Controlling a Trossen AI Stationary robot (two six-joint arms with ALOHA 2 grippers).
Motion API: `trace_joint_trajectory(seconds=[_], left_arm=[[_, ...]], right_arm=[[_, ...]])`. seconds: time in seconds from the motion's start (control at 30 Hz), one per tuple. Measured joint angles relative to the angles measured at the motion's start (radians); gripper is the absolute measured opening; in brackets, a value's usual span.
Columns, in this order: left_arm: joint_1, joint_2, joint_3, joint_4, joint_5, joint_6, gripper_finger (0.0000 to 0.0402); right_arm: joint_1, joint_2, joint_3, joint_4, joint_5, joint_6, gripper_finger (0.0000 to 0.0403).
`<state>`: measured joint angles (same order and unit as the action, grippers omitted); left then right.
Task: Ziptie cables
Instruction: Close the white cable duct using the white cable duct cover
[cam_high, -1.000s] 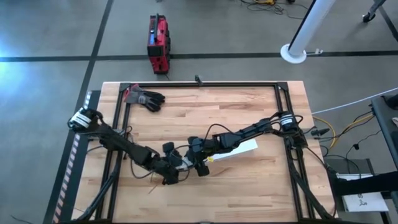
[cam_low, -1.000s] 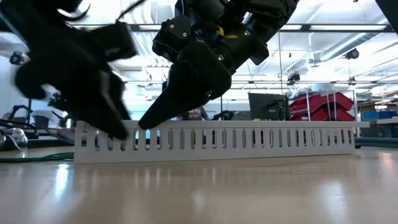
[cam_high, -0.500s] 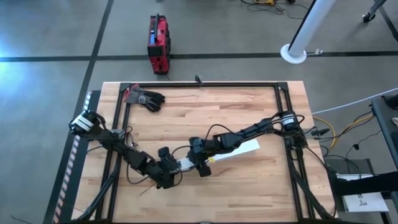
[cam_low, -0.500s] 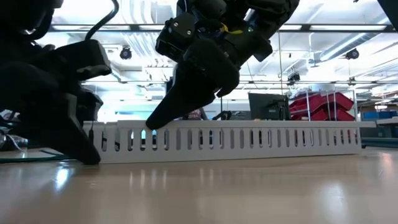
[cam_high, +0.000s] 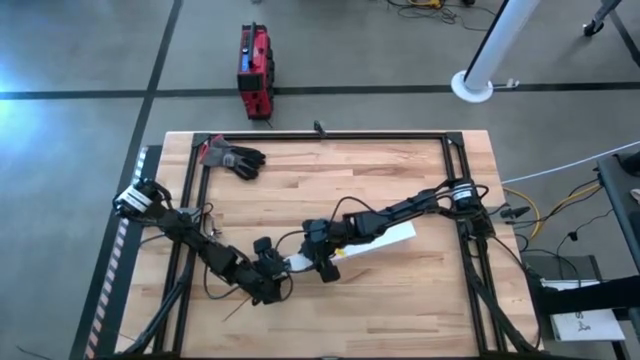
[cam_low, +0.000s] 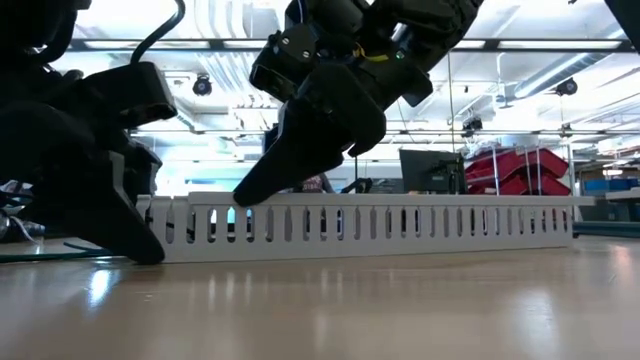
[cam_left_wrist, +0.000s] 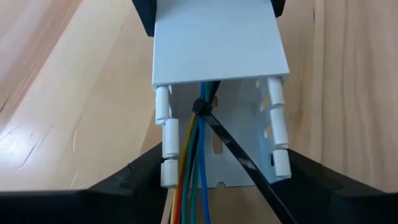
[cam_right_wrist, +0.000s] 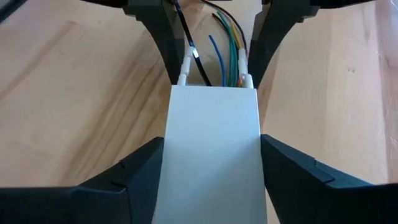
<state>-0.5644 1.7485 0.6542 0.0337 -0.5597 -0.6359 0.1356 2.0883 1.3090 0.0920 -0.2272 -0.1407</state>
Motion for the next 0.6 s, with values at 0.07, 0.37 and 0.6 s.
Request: trace_joint_trajectory(seconds=[0.07, 0.37, 0.6], left_arm=[[0.0, 0.0, 0.006, -0.006, -0.004, 0.003, 0.0216], [-0.009, 0.002, 0.003, 0.008, -0.025, 0.009, 0.0215], [-0.013, 0.003, 0.003, 0.01, -0.033, -0.004, 0.0214]], right_arm=[[0.002, 0.001, 0.0, 0.009, -0.029, 0.002, 0.022], [0.021, -0.003, 0.016, -0.099, 0.158, 0.042, 0.0223], [0.015, -0.005, 0.015, -0.126, 0.198, 0.069, 0.0224]])
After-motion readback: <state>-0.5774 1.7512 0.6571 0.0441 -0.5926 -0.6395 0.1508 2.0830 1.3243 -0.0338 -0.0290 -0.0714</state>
